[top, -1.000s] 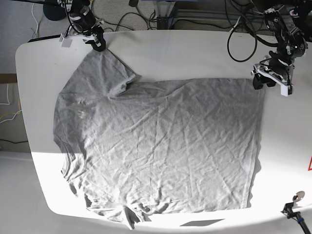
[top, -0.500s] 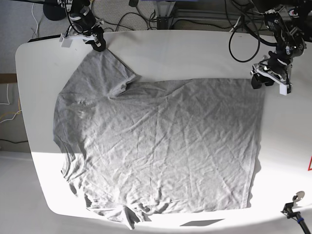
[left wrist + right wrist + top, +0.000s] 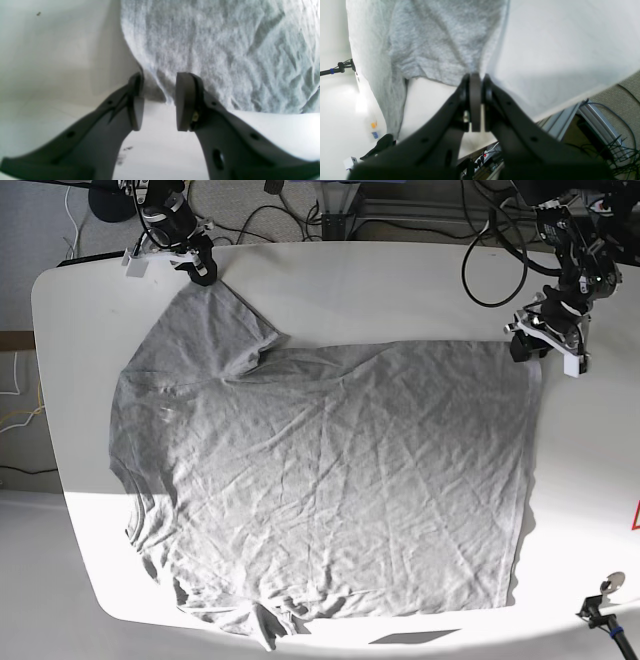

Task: Fold the T-shirt properly
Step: 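Lower both grippers and pinch the shirt's shoulder edges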

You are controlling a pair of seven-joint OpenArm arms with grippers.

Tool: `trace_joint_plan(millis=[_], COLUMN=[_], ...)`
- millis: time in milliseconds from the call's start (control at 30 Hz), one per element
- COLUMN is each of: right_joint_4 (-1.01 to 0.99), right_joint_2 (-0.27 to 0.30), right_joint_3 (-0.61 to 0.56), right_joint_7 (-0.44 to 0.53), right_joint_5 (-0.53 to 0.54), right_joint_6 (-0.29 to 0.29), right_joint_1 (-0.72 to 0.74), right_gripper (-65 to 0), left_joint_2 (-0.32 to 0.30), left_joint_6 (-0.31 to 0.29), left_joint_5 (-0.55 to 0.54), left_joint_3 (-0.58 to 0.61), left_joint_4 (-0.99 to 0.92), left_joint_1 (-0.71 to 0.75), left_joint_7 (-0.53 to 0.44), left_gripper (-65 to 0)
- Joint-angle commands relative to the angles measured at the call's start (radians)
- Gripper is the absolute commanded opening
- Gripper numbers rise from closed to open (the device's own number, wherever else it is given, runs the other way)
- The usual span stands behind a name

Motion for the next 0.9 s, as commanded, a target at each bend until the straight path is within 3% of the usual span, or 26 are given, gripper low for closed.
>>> trace_joint_plan(millis=[0, 333, 400, 867], right_joint_4=[0.009, 0.009, 0.009, 0.009], right_joint_2=[0.005, 0.005, 0.005, 0.005], right_joint_3=[0.002, 0.002, 0.002, 0.007], right_joint_7=[-0.002, -0.002, -0.002, -0.001], right_joint_5=[0.001, 0.0, 0.0, 0.001], right_joint_6=[-0.001, -0.001, -0.001, 0.001], right_joint_1=[-0.01, -0.01, -0.01, -0.007], right_gripper=[-65.0, -65.0, -65.0, -65.0], left_joint_2=[-0.007, -0.008, -0.008, -0.013], left_joint_6=[0.002, 0.002, 0.002, 0.002], left_joint_5=[0.004, 0.004, 0.004, 0.004], left_joint_3=[-0.002, -0.005, -0.005, -0.006], left_joint_4=[0.009, 0.007, 0.007, 0.01], left_joint_1=[-0.002, -0.024, -0.041, -0.008], left_joint_7=[0.013, 0.013, 0.013, 0.017], left_gripper=[-48.5, -58.7, -64.7, -65.0])
